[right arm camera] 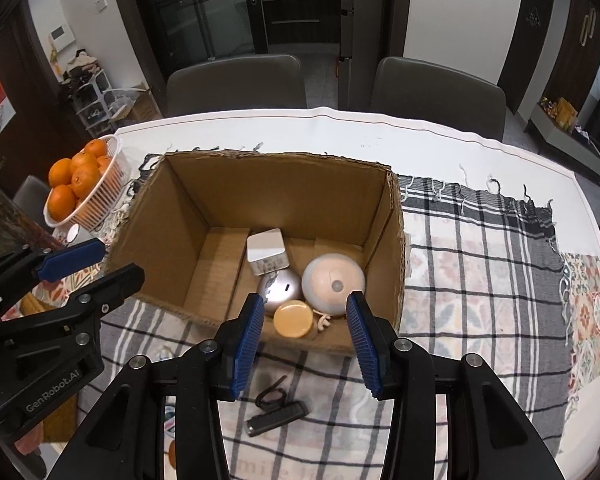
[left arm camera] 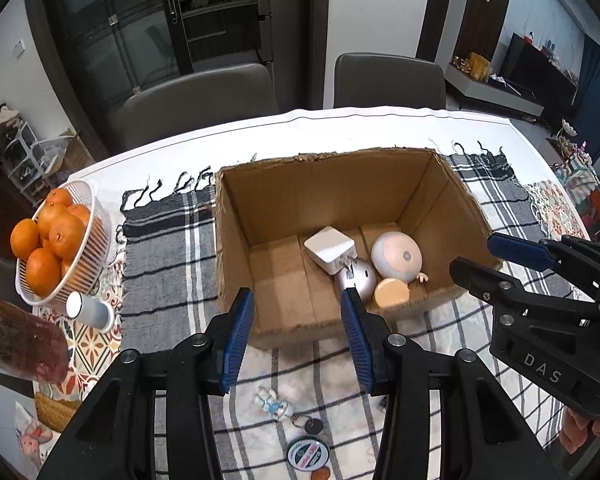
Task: Organize rigid objects
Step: 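Withdraw both tools from the box toward the objects on the cloth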
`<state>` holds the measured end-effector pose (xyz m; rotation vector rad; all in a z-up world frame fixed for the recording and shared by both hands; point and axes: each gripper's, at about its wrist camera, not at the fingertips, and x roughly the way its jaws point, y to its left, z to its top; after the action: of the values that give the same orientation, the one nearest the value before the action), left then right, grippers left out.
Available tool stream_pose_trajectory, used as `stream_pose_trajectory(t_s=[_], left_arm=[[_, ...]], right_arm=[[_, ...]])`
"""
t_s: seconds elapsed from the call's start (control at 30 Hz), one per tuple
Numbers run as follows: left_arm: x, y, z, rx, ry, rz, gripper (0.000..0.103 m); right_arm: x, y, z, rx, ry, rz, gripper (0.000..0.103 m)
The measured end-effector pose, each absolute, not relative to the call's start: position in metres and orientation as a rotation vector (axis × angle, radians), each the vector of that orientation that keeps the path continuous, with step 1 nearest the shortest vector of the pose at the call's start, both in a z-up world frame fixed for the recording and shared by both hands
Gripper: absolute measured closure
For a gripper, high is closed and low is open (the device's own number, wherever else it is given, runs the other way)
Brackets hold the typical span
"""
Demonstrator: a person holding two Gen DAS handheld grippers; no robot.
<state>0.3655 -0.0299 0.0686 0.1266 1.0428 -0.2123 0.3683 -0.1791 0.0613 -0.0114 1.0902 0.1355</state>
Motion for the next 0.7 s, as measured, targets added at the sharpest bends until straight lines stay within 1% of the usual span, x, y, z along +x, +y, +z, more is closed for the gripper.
stream_pose_trajectory(t_s=[0.37,0.7], left_arm=[[0.333,-0.018,0.07,0.134,1.053,-0.191,0.059],[0.303,-0.014,0.064,0.143,1.067,-0.172,0.059]], right_arm=[[0.339,-0.166,0.071,-0.051,1.081,0.162,0.058],[0.312,-0.16,0.062,-0.071,1.111,0.195,0.058]])
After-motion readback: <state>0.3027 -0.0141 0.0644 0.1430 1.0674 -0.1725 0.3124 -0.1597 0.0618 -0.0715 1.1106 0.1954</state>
